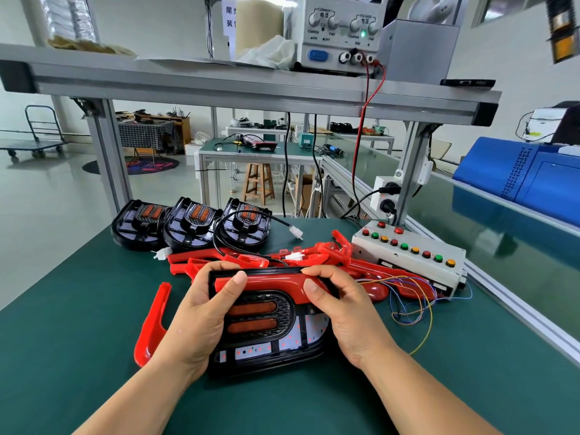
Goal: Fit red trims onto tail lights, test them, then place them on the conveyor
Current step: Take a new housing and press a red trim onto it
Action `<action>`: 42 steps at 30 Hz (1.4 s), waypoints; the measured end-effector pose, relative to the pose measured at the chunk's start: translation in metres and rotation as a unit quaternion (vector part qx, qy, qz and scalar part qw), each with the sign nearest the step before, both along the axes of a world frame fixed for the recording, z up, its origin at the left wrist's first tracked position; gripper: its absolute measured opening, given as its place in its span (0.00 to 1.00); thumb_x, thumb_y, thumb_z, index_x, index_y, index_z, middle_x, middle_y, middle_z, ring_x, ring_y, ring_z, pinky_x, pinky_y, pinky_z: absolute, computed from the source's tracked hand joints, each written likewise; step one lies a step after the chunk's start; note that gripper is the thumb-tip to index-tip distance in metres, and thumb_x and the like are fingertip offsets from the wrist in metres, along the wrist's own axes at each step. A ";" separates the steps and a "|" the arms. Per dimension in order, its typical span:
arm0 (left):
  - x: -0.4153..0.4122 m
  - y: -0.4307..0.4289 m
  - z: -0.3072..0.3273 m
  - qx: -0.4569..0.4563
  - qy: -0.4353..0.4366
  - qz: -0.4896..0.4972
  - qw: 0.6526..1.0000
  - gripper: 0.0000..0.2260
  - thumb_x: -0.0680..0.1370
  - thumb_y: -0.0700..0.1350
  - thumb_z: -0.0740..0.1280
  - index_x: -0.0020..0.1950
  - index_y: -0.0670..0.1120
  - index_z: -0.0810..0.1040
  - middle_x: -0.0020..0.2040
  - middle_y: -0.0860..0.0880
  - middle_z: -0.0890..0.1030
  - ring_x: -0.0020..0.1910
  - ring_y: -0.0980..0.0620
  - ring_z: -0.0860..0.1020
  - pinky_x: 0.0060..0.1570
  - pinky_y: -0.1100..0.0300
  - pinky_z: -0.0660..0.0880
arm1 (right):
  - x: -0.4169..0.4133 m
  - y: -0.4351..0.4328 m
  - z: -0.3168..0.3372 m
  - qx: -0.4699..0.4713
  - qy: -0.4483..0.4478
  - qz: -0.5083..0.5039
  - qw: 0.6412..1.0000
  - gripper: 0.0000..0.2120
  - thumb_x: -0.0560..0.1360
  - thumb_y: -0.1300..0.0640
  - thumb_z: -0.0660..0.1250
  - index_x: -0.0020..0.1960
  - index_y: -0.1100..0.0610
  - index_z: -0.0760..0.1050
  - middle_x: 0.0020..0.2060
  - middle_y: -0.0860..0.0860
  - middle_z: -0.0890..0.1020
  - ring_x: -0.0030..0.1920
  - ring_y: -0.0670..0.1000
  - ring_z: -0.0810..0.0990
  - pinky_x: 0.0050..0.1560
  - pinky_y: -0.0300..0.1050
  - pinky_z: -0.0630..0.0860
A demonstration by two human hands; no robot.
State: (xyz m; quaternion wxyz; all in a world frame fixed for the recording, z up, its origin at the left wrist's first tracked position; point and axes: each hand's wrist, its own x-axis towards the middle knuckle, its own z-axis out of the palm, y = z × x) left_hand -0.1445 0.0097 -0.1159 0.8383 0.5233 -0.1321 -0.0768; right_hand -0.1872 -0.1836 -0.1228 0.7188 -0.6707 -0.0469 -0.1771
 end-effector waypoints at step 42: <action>0.010 0.007 -0.010 0.020 0.006 -0.017 1.000 0.15 0.67 0.54 0.74 0.50 0.50 0.79 0.50 0.33 0.83 0.47 0.32 0.83 0.41 0.36 0.80 | 0.004 -0.011 -0.001 0.087 0.107 0.086 0.987 0.19 0.67 0.55 0.72 0.56 0.60 0.79 0.49 0.54 0.86 0.48 0.50 0.85 0.46 0.39 0.80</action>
